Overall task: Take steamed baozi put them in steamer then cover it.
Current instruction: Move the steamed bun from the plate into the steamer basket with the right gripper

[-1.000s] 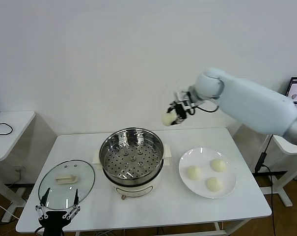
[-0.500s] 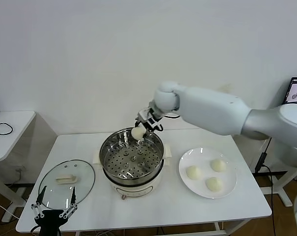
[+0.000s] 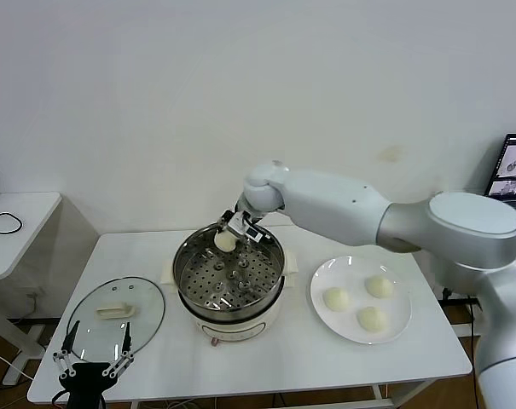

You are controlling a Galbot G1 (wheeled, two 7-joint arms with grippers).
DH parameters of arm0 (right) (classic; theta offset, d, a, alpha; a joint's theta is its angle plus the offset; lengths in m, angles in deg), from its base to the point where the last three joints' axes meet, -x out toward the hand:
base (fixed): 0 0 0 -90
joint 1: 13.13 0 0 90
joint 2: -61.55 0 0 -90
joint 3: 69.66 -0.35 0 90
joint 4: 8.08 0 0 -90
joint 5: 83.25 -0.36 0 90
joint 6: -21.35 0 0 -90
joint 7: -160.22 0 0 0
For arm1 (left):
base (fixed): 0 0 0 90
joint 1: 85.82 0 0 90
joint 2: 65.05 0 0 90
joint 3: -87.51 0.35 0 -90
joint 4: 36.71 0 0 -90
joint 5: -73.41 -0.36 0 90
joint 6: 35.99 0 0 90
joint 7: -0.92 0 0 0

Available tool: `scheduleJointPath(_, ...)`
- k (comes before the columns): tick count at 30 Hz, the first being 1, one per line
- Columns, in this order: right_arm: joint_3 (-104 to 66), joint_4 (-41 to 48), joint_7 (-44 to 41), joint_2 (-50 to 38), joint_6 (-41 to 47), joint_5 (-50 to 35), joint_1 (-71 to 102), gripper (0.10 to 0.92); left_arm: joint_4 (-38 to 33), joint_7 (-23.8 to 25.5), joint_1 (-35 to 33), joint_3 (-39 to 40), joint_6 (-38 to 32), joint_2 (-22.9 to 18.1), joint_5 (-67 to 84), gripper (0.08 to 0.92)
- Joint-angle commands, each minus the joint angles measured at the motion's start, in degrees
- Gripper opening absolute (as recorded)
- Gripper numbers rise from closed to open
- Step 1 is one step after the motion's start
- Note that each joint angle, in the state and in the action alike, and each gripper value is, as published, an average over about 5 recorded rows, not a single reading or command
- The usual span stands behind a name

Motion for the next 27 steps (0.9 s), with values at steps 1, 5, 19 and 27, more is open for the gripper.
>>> scheduleJointPath(1, 0.06, 5.23, 3.31, 2.78, -9.22, 9.38, 2.20, 0.551, 0.11, 0.02, -0.01, -0.25, 0.00, 0.07, -0.01, 0.823)
scheduleJointPath(5, -0.04, 6.34, 3.44, 3.18, -10.56, 10.34, 2.61, 0.551, 0.18, 0.08, 0.14, -0.30, 0.05, 0.10, 0.03, 0.823)
scheduleJointPath(19, -0.20, 7.11, 3.97, 3.30, -12.70, 10.52, 2.18, 0.694, -0.77, 0.23, -0.05, -0.16, 0.13, 0.01, -0.14, 0.823)
scheduleJointPath(27, 1.94, -0.42, -1.31, -0.79, -7.25, -4.13, -4.22, 0.821, -0.94, 0.21, -0.24, -0.17, 0.15, 0.02, -0.11, 0.823)
